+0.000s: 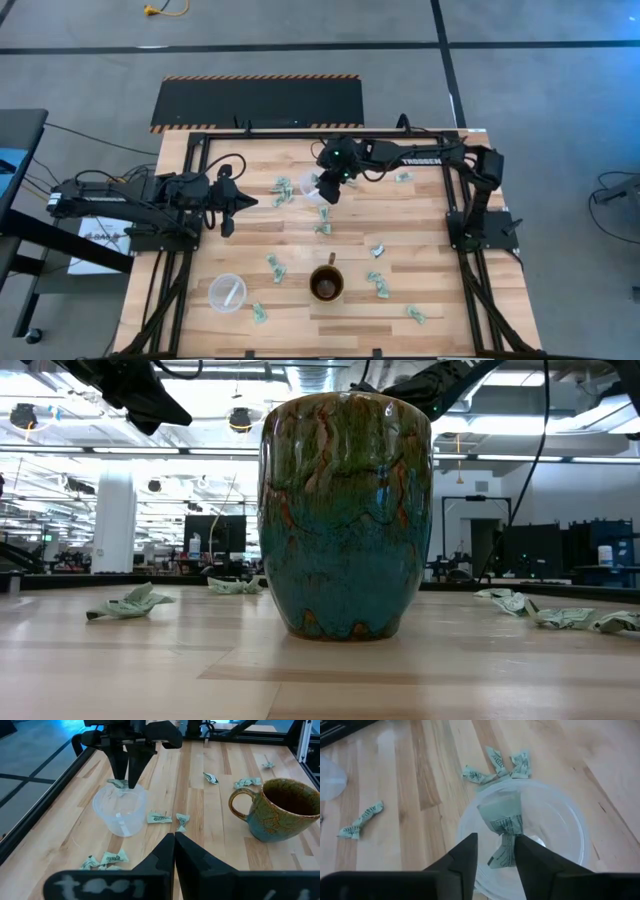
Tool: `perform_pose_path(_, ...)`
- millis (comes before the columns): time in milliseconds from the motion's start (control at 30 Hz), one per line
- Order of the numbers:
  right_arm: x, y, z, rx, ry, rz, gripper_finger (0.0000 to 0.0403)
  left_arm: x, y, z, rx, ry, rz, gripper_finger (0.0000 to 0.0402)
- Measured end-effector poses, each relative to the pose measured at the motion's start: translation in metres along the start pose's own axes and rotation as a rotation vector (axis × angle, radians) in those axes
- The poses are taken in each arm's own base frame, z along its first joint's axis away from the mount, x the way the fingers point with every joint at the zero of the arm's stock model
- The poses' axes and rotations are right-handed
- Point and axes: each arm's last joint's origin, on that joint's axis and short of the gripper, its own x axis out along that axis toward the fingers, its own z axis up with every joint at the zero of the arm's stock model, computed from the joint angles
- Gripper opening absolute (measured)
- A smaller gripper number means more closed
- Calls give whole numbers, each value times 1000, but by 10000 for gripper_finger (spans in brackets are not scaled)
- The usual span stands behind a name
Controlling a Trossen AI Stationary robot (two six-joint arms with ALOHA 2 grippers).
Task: Pick and place items into bin
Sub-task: Put the stevia packet into the top transparent bin
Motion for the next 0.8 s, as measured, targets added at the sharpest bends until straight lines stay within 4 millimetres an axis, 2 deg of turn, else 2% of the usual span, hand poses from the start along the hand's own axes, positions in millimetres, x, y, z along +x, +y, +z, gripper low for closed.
perform_pose_path(167,-1,-3,-2,6,23,-7,140,0,0,0,0,0,0,0)
perform_pose_path(533,-1,-6,0,3,3,-23,208,0,0,0,0,0,0,0)
perform_pose_path(667,1,3,-1,-108,4,-99,211,0,0,0,0,0,0,0)
perform_pose_path(800,5,19,1,-239,-22,-102,205,0,0,0,0,0,0,0)
